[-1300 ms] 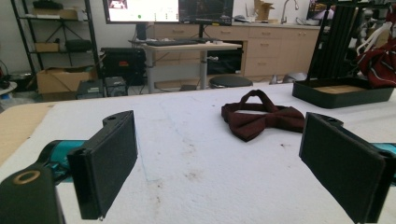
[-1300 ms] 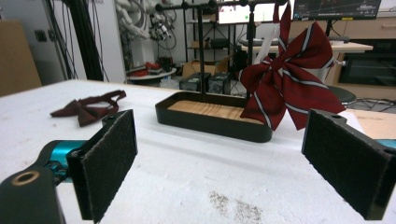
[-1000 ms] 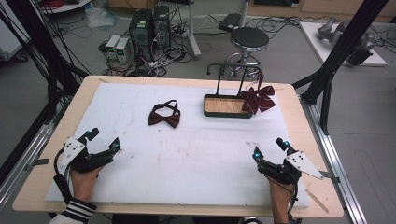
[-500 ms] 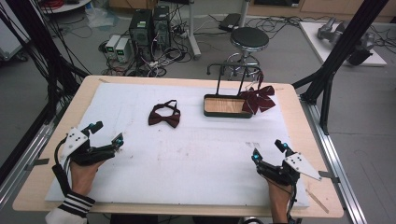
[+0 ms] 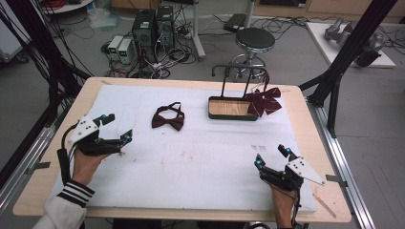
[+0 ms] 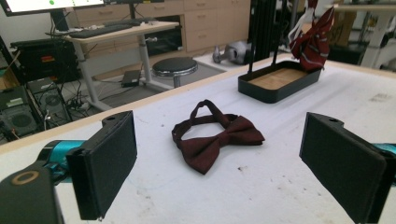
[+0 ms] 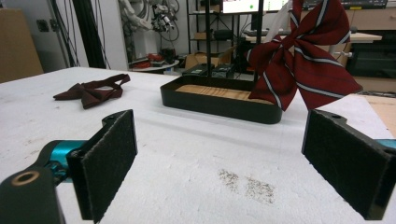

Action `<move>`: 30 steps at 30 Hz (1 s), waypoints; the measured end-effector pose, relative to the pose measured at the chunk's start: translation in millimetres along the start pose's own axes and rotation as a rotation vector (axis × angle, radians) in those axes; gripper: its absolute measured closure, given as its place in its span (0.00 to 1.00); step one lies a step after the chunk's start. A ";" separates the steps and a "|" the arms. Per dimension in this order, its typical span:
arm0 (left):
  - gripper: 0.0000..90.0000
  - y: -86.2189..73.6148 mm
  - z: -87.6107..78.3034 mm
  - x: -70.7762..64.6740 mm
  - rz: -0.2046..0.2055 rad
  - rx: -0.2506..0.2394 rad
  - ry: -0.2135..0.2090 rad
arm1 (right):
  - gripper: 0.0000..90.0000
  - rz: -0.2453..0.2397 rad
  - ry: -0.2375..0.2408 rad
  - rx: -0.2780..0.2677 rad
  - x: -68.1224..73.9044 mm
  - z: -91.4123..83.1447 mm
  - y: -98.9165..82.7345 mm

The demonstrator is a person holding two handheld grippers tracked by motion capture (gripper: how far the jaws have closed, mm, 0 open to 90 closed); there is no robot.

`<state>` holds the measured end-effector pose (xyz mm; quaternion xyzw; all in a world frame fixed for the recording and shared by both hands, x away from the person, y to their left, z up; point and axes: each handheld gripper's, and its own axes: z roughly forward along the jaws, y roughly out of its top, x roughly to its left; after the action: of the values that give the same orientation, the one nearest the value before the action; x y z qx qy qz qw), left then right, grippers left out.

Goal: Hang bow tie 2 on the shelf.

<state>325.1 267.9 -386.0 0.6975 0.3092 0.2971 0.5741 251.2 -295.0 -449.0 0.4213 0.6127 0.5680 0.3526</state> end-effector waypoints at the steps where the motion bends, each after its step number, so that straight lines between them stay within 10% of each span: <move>1: 0.13 2.2 2.4 1.8 0.002 0.007 -0.005 | 0.10 -0.001 0.000 -0.001 -0.2 -0.1 -0.3; 30: 0.13 40.0 88.8 8.1 0.118 0.237 -0.180 | 0.10 -0.009 0.000 -0.038 2.1 -3.6 -3.9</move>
<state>402.2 213.3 -360.7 0.8011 0.2480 0.2278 0.4948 246.7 -294.5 -452.5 0.4115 0.6038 0.5781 0.3632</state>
